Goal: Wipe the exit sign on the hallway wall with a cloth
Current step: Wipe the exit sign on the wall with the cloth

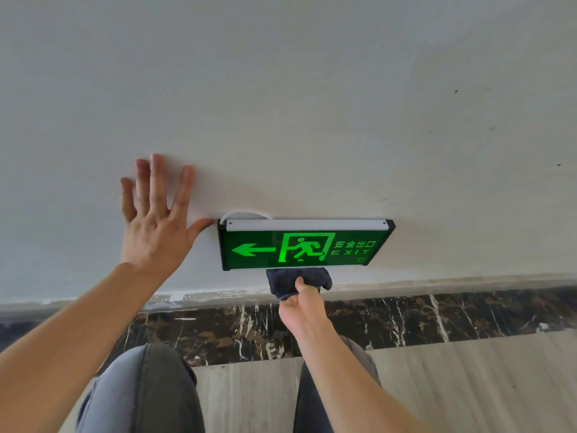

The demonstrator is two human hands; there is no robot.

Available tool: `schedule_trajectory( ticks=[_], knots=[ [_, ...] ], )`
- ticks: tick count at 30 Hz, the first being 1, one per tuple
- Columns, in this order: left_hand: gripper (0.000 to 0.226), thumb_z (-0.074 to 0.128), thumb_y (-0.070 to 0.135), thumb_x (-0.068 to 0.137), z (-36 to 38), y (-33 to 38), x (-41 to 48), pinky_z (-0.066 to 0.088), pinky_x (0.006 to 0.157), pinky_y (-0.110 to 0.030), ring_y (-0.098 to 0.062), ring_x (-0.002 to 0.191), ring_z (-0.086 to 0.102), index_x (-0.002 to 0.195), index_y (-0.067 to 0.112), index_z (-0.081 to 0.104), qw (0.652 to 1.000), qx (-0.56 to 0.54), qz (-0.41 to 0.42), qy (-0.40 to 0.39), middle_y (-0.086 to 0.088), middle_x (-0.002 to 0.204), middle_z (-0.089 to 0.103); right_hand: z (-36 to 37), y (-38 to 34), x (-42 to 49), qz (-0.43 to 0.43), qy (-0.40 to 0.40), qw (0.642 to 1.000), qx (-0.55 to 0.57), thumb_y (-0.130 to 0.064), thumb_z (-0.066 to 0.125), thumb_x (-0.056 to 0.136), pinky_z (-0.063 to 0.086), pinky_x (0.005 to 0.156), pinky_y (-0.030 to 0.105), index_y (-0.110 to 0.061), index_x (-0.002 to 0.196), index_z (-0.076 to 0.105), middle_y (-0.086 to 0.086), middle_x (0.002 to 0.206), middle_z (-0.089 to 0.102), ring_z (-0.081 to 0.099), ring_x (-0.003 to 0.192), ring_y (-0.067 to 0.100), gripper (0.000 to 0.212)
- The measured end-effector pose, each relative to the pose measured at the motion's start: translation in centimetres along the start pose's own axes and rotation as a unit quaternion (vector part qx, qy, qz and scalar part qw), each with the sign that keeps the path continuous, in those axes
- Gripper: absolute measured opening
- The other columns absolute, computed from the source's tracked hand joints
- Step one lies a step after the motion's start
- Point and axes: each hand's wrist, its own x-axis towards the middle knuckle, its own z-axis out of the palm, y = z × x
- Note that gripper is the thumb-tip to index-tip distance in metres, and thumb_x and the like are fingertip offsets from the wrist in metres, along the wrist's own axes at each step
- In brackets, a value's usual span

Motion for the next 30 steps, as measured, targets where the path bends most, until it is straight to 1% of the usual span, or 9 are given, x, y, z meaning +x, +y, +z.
schedule_trajectory(
  ticks=[10, 16, 20, 22, 23, 25, 26, 28, 30],
  knots=[
    [0.121, 0.077, 0.048, 0.087, 0.6, -0.4, 0.1, -0.022, 0.127, -0.047, -0.029, 0.157, -0.034, 0.166, 0.029, -0.013, 1.0, 0.015, 0.013, 0.017, -0.005, 0.168, -0.04, 4.2, 8.3, -0.6, 0.011, -0.026, 0.999, -0.044, -0.01, 0.052, 0.112, 0.031, 0.126, 0.046, -0.025, 0.152, 0.045, 0.008, 0.157, 0.052, 0.049, 0.145, 0.032, 0.043],
    [0.121, 0.074, 0.05, 0.088, 0.7, -0.4, -0.1, -0.025, 0.126, -0.047, -0.028, 0.156, -0.036, 0.165, 0.03, -0.016, 1.0, 0.011, 0.017, -0.008, -0.006, 0.166, -0.043, 6.2, 11.8, -1.5, 0.06, -0.118, 0.99, -0.055, -0.003, 0.049, 0.112, 0.032, 0.124, 0.046, -0.024, 0.152, 0.046, 0.01, 0.152, 0.056, 0.05, 0.142, 0.031, 0.045],
    [0.115, 0.073, 0.039, 0.095, -2.4, 0.1, -0.4, -0.017, 0.128, -0.047, -0.023, 0.157, -0.034, 0.165, 0.034, -0.018, 0.998, -0.006, 0.004, -0.062, -0.001, 0.168, -0.041, 6.2, 12.2, -3.8, 0.049, -0.23, 0.93, -0.281, 0.003, 0.046, 0.111, 0.036, 0.121, 0.052, -0.014, 0.145, 0.054, 0.007, 0.151, 0.057, 0.048, 0.145, 0.032, 0.038],
    [0.093, 0.066, 0.034, 0.099, -4.6, 1.0, -2.5, -0.001, 0.131, -0.05, -0.024, 0.164, -0.011, 0.169, 0.031, 0.005, 0.995, -0.058, -0.055, -0.065, -0.002, 0.178, -0.015, 5.5, 11.6, -5.2, -0.007, -0.262, 0.882, -0.392, 0.0, 0.053, 0.109, 0.047, 0.113, 0.046, -0.015, 0.134, 0.064, 0.005, 0.138, 0.068, 0.061, 0.13, 0.023, 0.031],
    [0.08, 0.062, 0.036, 0.1, -5.7, 1.6, -4.1, 0.015, 0.13, -0.051, -0.027, 0.164, 0.01, 0.168, 0.028, 0.02, 0.983, -0.115, -0.126, -0.071, -0.003, 0.179, 0.004, 5.0, 11.1, -6.1, -0.073, -0.253, 0.854, -0.449, -0.004, 0.055, 0.108, 0.053, 0.102, 0.034, -0.019, 0.12, 0.067, 0.001, 0.125, 0.074, 0.067, 0.117, 0.013, 0.023],
    [0.06, 0.059, 0.044, 0.099, -7.6, 3.1, -7.6, 0.051, 0.105, -0.039, -0.021, 0.139, 0.054, 0.154, 0.026, 0.044, 0.919, -0.241, -0.296, -0.1, 0.0, 0.163, 0.041, 3.9, 9.8, -7.5, -0.246, -0.209, 0.772, -0.548, -0.013, 0.057, 0.107, 0.052, 0.074, 0.014, -0.029, 0.094, 0.06, -0.005, 0.098, 0.073, 0.068, 0.087, -0.002, 0.021],
    [0.053, 0.061, 0.047, 0.098, -8.2, 4.1, -8.9, 0.054, 0.089, -0.028, -0.012, 0.122, 0.063, 0.147, 0.028, 0.052, 0.87, -0.301, -0.368, -0.132, 0.004, 0.15, 0.054, 3.4, 9.3, -8.1, -0.315, -0.195, 0.735, -0.568, -0.015, 0.057, 0.107, 0.05, 0.069, 0.015, -0.031, 0.089, 0.055, -0.004, 0.092, 0.069, 0.067, 0.08, 0.002, 0.024],
    [0.035, 0.068, 0.045, 0.096, -8.6, 6.4, -10.3, 0.054, 0.08, -0.02, -0.011, 0.11, 0.072, 0.128, 0.031, 0.064, 0.724, -0.473, -0.472, -0.171, 0.006, 0.127, 0.074, 2.8, 8.8, -9.5, -0.408, -0.212, 0.675, -0.578, -0.014, 0.055, 0.106, 0.056, 0.078, 0.033, -0.029, 0.097, 0.056, 0.003, 0.098, 0.065, 0.064, 0.087, 0.015, 0.017],
    [0.032, 0.075, 0.039, 0.089, -8.5, 8.1, -10.6, 0.059, 0.084, -0.03, -0.018, 0.109, 0.077, 0.118, 0.027, 0.073, 0.59, -0.599, -0.517, -0.158, -0.002, 0.113, 0.081, 2.3, 9.0, -10.7, -0.449, -0.273, 0.595, -0.608, -0.01, 0.053, 0.102, 0.055, 0.098, 0.039, -0.021, 0.13, 0.059, 0.004, 0.126, 0.062, 0.063, 0.114, 0.017, 0.03]
  ],
)
